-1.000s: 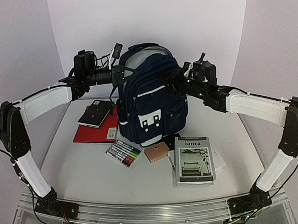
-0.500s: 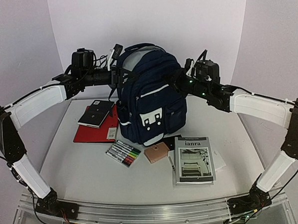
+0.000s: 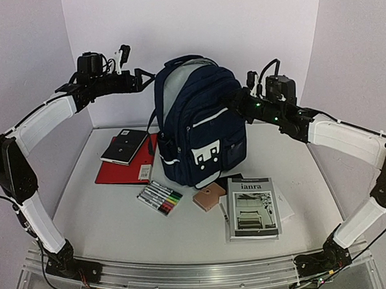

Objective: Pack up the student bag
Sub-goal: Adjust the student bag at the center of the board.

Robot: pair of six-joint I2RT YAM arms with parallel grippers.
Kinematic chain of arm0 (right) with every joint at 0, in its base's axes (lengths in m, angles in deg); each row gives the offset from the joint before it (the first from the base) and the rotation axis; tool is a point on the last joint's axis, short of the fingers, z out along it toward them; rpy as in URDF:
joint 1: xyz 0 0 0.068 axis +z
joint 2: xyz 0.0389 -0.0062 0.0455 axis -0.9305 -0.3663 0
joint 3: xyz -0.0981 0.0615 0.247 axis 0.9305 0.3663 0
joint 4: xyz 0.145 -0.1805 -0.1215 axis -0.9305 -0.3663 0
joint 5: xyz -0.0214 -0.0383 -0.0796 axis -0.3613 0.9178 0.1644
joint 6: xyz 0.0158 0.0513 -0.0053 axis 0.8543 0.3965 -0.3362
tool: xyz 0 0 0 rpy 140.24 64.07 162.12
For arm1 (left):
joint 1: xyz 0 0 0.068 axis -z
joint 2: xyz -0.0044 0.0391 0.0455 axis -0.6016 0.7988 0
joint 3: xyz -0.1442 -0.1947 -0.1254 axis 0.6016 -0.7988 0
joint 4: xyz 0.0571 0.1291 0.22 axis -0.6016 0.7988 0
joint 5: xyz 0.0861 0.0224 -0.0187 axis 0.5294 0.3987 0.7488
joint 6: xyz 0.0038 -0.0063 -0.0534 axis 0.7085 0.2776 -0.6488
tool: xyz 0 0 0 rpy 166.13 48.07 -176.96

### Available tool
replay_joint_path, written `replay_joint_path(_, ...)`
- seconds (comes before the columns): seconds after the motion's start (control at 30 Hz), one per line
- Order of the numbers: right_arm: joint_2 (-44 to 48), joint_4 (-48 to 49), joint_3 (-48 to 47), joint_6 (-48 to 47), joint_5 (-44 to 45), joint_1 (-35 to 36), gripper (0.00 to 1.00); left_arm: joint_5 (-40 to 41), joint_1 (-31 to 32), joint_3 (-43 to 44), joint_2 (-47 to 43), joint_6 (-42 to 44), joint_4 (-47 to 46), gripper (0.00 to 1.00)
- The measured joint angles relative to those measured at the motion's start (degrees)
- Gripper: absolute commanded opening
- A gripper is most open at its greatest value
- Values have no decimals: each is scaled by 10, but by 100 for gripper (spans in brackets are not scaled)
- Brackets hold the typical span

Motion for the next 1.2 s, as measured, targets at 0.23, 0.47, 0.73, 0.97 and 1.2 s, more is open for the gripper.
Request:
replay_joint_path(0.23,1,-1,0,-15,-18,0,0,-17,0,54,85,-27,10,96)
replay_joint_path(0.47,1,-2,0,-31,-35,-5,0,-63,-4,78,140,-61,-2,45)
replay_joint_path(0.73,-7,-4,-7,-73,-112,-37,0,-89,-5,74,150,-80,-44,0)
replay_joint_path(0.97,-49,-37,-74,-103,-181,-113,0,-37,-5,-8,114,-56,-106,0)
replay_joint_path(1.2,-130,-61,-171,-128,-245,-177,0,22,1,-128,18,-31,-181,0)
